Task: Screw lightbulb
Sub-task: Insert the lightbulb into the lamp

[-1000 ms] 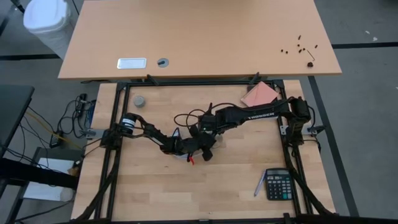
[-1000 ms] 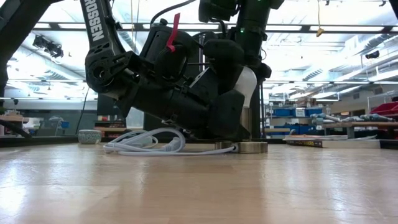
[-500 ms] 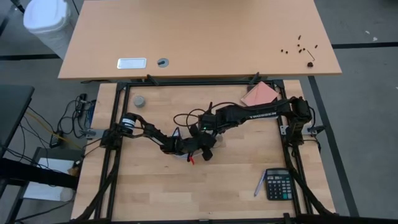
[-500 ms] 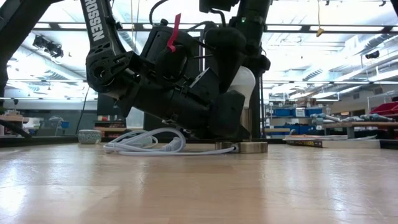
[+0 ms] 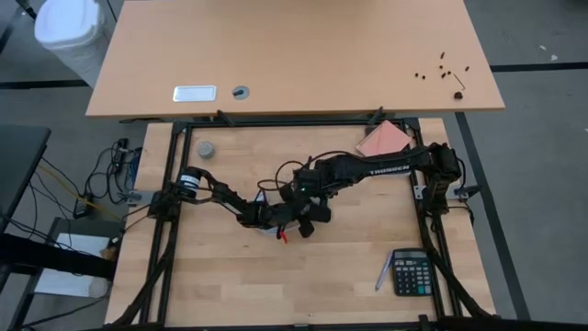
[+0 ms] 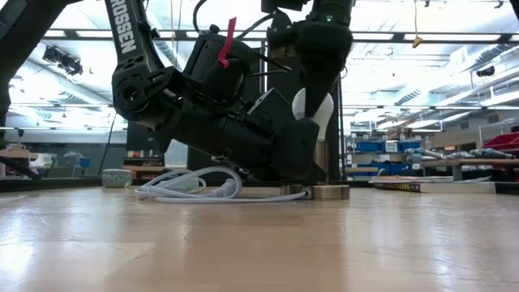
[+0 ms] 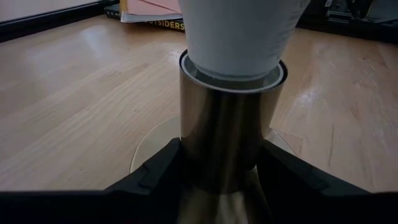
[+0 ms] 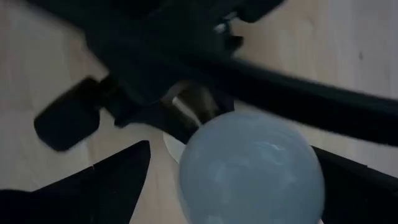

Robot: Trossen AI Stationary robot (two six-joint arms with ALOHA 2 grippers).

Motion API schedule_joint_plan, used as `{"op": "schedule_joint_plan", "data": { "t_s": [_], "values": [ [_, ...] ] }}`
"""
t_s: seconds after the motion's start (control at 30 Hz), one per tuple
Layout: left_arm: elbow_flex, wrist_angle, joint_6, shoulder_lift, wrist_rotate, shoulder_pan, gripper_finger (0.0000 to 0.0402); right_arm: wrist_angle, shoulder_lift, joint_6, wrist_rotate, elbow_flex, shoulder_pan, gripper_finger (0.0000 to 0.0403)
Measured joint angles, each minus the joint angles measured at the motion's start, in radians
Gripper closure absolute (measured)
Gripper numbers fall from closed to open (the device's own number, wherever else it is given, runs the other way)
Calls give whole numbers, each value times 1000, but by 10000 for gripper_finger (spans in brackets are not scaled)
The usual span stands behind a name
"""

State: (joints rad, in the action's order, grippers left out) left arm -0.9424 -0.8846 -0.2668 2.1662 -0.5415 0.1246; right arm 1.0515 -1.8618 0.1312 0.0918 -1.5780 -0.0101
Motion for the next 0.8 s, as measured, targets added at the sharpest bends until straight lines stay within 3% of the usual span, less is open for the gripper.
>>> {"op": "schedule_joint_plan", "data": {
  "t_s": [0.37, 0.8],
  "values": [
    [0, 0, -3, 0, 21, 0, 208, 0, 0, -347, 13, 0, -16, 5],
    [0, -1, -3, -1, 38, 0, 208, -4, 0, -455, 19, 16, -16, 4]
  ]
}}
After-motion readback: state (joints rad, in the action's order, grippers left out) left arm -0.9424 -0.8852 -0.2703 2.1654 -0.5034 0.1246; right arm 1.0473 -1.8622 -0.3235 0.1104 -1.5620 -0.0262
